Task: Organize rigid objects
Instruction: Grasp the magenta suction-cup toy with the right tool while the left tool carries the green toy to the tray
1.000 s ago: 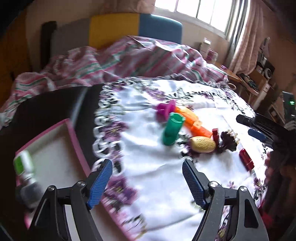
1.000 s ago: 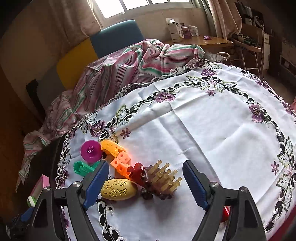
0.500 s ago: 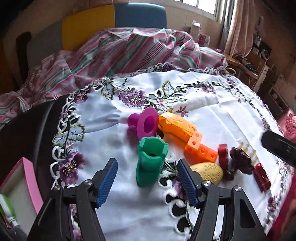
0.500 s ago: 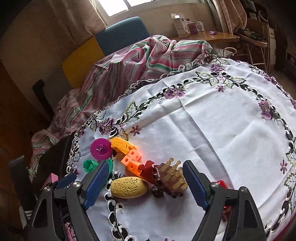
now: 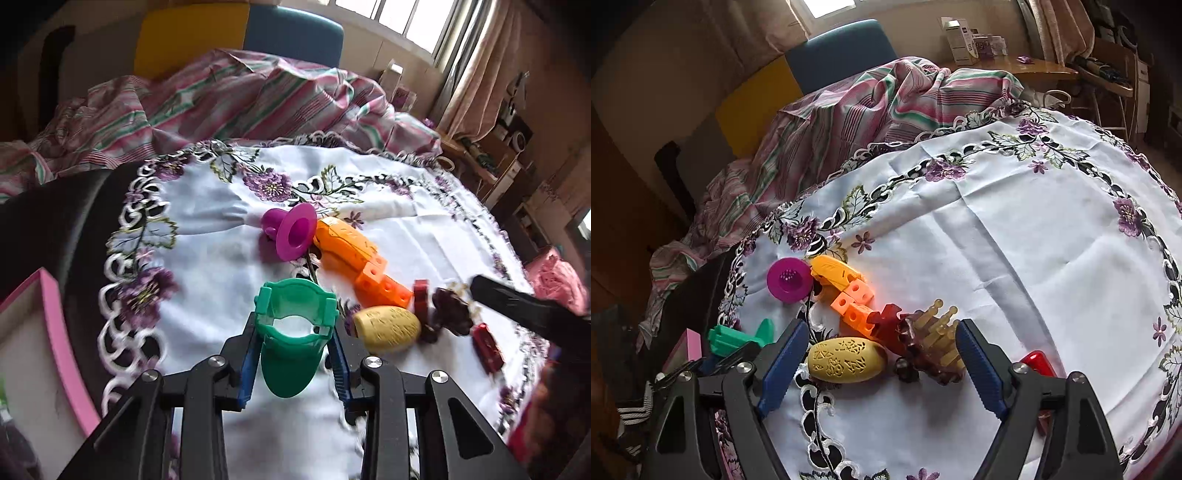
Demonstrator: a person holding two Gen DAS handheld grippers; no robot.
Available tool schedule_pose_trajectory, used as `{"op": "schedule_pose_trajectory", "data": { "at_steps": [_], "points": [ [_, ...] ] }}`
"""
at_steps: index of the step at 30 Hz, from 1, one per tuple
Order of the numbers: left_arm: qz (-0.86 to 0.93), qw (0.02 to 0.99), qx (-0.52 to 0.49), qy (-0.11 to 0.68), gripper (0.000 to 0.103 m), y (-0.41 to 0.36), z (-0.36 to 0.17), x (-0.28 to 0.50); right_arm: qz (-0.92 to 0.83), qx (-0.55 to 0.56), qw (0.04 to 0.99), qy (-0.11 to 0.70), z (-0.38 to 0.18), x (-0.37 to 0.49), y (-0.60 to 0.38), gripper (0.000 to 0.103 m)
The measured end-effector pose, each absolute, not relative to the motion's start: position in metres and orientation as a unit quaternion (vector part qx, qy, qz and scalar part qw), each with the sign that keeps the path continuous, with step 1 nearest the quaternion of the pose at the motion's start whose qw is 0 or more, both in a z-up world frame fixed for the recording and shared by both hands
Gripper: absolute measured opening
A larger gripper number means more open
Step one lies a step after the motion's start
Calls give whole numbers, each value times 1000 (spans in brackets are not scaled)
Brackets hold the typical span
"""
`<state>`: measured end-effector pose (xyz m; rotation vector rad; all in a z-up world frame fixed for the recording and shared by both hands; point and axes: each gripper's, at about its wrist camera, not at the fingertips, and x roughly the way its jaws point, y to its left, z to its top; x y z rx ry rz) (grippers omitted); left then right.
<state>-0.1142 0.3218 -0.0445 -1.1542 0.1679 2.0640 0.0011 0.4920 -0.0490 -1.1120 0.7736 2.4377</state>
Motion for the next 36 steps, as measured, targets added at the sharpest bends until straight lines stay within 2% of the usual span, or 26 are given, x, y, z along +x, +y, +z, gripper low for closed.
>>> {"op": "schedule_pose_trajectory", "data": {
  "at_steps": [7, 14, 16, 18, 23, 29, 31, 33, 36],
  "points": [
    [821, 379, -425, 39, 35, 251, -13, -87, 870, -438, 100, 202, -54, -32, 449, 83],
    [829, 364, -424, 7, 35, 193, -2, -77, 876, -469, 42, 98, -35, -117, 417, 82],
    [832, 359, -423, -4, 35, 178, 1, -76, 871, -484, 34, 74, -31, -145, 415, 70],
    [837, 353, -419, -13, 35, 164, 4, -75, 861, -505, 30, 56, -32, -173, 414, 64],
    [844, 339, -415, -30, 35, 136, 10, -75, 821, -569, 41, -5, -55, -225, 410, 64],
    [841, 324, -430, -56, 35, 112, 4, -79, 771, -634, 46, -42, -94, -246, 407, 63],
    [841, 320, -433, -60, 35, 109, 2, -79, 757, -648, 56, -61, -106, -245, 404, 40],
    [842, 318, -432, -61, 35, 104, 2, -76, 759, -643, 56, -88, -108, -238, 396, 39],
    [844, 311, -432, -62, 35, 97, 1, -72, 782, -619, 39, -63, -91, -222, 391, 32]
  ]
}}
